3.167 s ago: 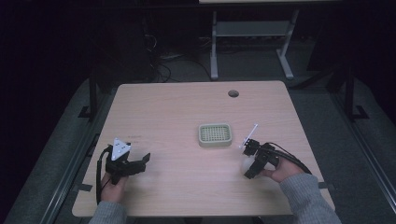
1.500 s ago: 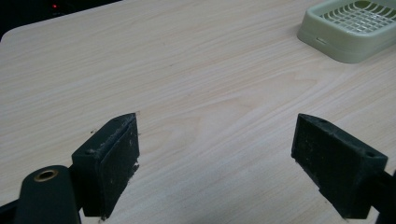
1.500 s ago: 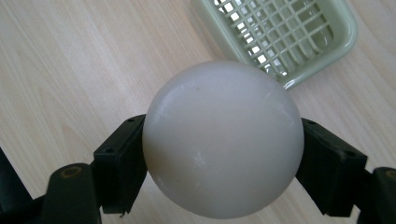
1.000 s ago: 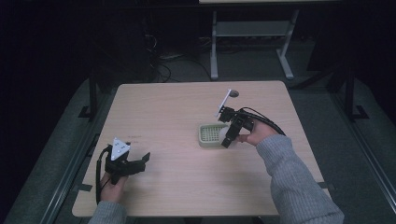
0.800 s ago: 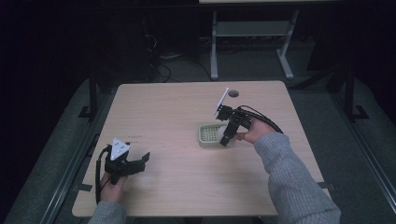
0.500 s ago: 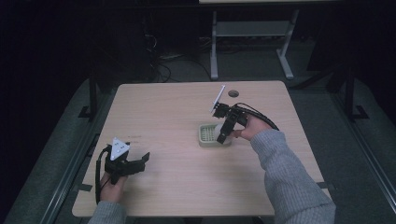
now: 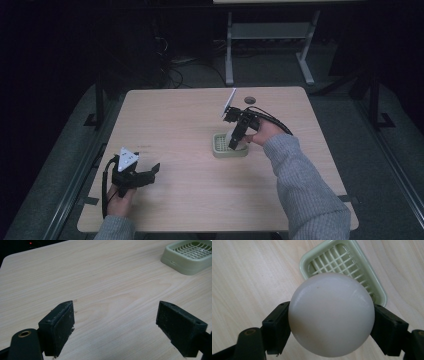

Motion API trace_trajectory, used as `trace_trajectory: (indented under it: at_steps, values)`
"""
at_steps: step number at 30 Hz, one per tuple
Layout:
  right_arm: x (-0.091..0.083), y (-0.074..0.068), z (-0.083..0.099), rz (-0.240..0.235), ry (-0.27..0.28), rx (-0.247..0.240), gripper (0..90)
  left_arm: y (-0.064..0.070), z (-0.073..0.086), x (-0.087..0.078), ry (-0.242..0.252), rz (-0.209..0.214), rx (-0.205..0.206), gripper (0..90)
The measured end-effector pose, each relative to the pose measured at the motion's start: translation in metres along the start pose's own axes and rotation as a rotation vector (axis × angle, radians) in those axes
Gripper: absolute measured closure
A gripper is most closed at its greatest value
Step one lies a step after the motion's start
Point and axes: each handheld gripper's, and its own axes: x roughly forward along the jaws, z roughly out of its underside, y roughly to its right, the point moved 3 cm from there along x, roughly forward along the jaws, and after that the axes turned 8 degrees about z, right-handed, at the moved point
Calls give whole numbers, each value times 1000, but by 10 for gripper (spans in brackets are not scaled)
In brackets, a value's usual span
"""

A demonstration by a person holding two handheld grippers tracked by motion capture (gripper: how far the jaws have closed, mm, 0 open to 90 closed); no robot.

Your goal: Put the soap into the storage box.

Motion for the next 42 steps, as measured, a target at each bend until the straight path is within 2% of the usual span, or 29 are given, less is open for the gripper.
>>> trace_trajectory:
  at_steps: [15,42]
  values:
    - [21,4,-15,13,-12,2,233,1,0,0,-4,1,5,148]
    - [46,7,-26,28,-67,27,232,1,0,0,-3,0,4,149]
